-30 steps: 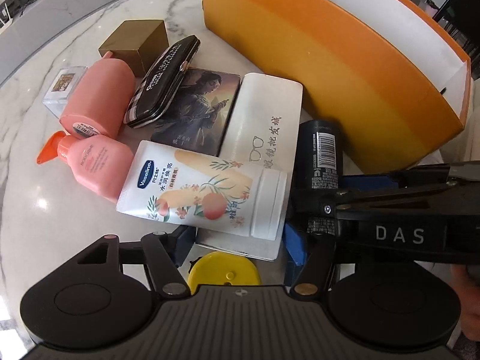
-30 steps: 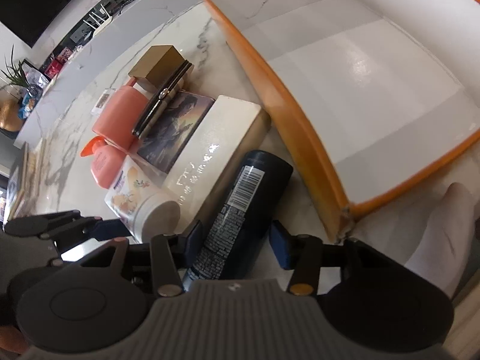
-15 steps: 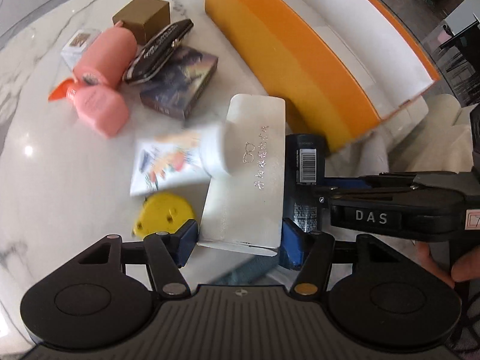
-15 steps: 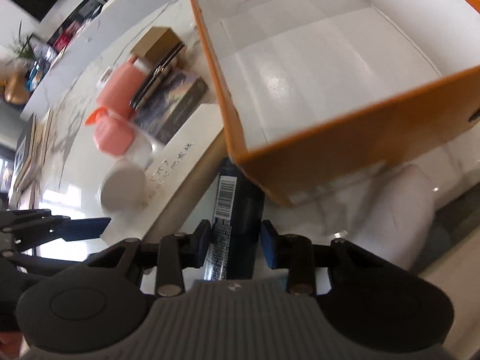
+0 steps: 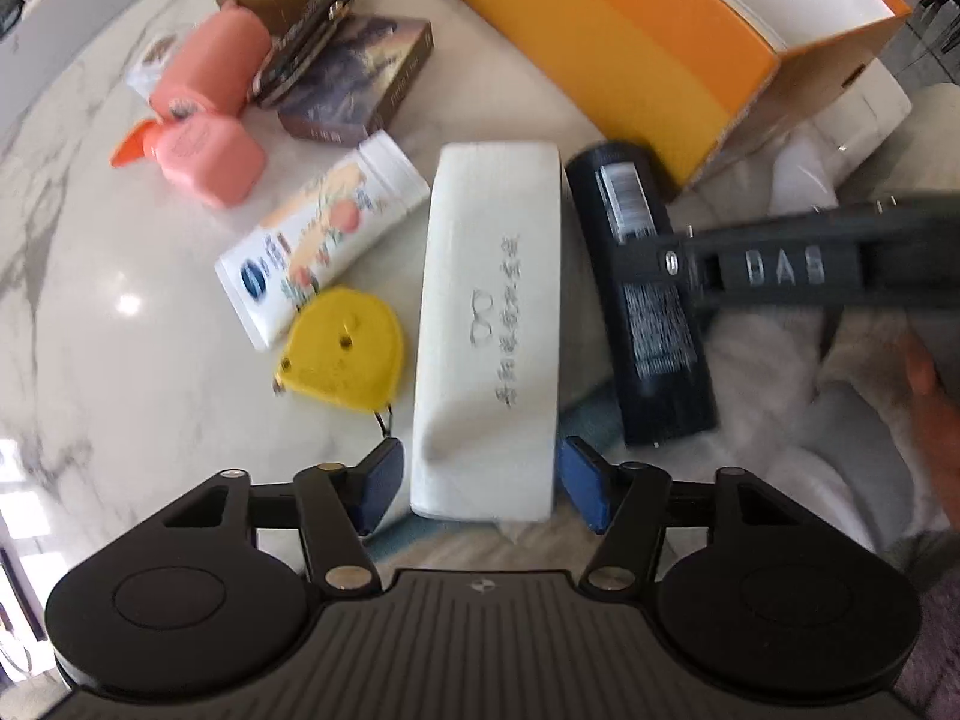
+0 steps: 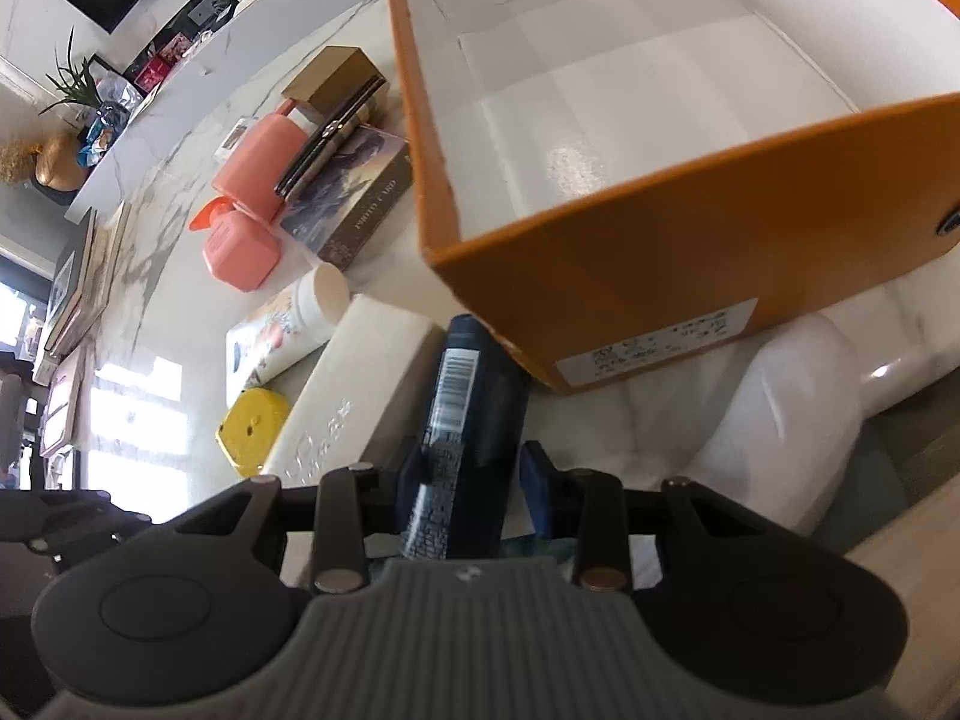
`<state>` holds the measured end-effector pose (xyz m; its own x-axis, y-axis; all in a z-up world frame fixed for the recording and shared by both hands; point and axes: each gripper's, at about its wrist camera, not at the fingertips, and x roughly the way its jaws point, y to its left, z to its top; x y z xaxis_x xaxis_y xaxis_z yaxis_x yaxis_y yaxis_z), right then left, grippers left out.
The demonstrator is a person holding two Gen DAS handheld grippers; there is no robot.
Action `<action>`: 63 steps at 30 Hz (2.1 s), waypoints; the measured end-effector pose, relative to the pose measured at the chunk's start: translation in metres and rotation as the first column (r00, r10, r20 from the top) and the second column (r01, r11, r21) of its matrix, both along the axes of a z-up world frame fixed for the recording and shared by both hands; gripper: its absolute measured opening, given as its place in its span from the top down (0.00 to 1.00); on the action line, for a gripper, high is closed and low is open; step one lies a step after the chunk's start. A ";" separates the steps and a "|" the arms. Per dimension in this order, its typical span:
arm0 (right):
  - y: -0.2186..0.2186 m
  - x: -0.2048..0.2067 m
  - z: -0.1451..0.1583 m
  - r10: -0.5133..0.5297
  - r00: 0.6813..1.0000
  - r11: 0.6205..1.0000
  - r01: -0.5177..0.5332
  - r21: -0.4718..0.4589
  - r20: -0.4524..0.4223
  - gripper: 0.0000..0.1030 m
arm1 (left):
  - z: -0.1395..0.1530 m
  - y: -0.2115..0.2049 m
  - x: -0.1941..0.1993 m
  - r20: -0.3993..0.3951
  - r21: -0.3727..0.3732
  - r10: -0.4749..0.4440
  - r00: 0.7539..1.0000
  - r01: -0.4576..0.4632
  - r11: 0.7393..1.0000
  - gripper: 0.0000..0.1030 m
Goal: Organize rigid objects
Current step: 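Grasp the black spray can with the right gripper while the left grasps the white glasses case, then lift the white case and black can and carry both over the orange box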
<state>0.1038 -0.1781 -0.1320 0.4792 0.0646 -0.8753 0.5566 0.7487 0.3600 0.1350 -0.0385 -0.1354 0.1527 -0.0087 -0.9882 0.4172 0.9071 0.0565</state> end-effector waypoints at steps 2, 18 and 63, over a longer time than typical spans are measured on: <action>0.000 0.000 -0.002 0.003 1.000 1.000 -0.003 -0.001 -0.003 0.54 | 0.002 -0.004 0.007 0.021 -0.002 -0.015 1.000 0.015 1.000 0.17; 0.005 0.012 -0.008 0.070 0.997 0.997 -0.069 -0.034 0.018 0.57 | -0.023 -0.039 0.021 0.087 0.120 -0.257 0.963 0.246 0.962 0.17; -0.028 -0.060 0.148 0.123 0.925 0.979 -0.054 -0.195 0.360 0.64 | 0.162 -0.093 -0.007 0.477 -0.013 -0.308 0.823 0.357 0.934 0.34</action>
<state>0.0437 -0.2066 0.0161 0.7695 -0.0184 -0.6384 0.3383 0.8596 0.3829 0.1283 -0.1316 0.0264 0.5586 -0.2339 -0.7958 0.6424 0.7289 0.2367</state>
